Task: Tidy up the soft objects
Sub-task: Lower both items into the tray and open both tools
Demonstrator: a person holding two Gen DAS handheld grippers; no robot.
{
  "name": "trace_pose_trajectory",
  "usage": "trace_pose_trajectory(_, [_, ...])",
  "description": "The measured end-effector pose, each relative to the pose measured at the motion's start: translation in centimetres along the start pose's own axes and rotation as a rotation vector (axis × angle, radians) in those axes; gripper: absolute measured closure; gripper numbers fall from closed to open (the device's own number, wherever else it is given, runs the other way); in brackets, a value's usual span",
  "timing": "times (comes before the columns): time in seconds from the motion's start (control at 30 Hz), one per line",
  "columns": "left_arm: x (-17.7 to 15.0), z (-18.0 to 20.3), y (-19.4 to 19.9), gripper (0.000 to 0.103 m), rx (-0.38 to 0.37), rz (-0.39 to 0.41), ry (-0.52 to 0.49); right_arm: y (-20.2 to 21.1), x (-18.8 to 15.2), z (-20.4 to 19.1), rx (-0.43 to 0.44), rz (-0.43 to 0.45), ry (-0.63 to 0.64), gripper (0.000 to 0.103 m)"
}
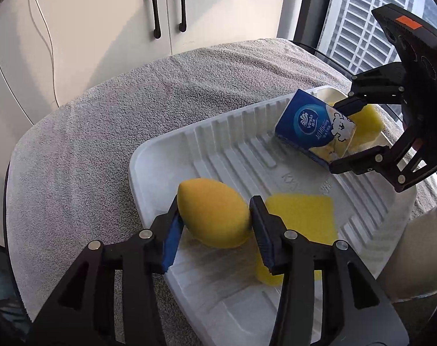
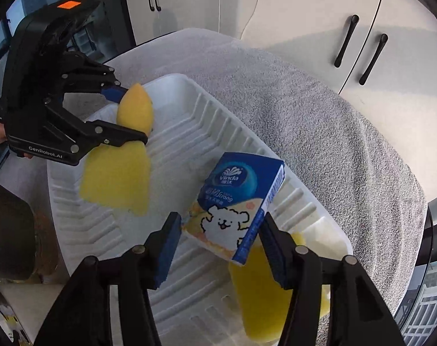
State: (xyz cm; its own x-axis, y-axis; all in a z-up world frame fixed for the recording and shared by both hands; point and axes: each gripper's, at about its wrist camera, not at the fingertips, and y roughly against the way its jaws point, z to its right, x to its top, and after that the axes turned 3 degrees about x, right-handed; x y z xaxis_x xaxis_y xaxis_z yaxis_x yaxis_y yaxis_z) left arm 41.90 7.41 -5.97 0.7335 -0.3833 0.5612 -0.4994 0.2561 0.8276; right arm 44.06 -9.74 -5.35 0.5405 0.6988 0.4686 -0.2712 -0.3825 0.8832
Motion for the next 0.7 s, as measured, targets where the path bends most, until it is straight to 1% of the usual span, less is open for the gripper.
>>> trace_pose_trajectory(0.2, [0.3,0.3,0.1,0.046,0.003,0.003,-0.003,0.2,-0.3,0.0,-0.016,0.011,-0.008,0.04])
trace_pose_trajectory(0.23, [0.4,0.3,0.1,0.041,0.007,0.004,-0.004,0.3,-0.3,-0.1,-0.02,0.013,-0.007,0.039])
trace_pose_trajectory(0.37, [0.5,0.0,0.4,0.04,-0.002,0.013,0.018,0.9,-0.6,-0.3,-0.03,0.017,0.004,0.035])
trace_pose_trajectory(0.63, [0.9,-0.9,1.9,0.04,0.007,0.052,0.042,3.0,-1.2,0.4,-0.048,0.053,-0.012,0.035])
trace_pose_trajectory(0.67, [0.9,-1.0,2.2,0.04,0.013,0.028,0.037,3.4,-1.3,0.6,-0.049,0.059,-0.017,0.035])
trace_pose_trajectory(0.7, [1.0,-1.2,2.4,0.04,0.018,0.037,0.04,3.8,-1.4,0.8,-0.054,0.065,-0.021,0.035])
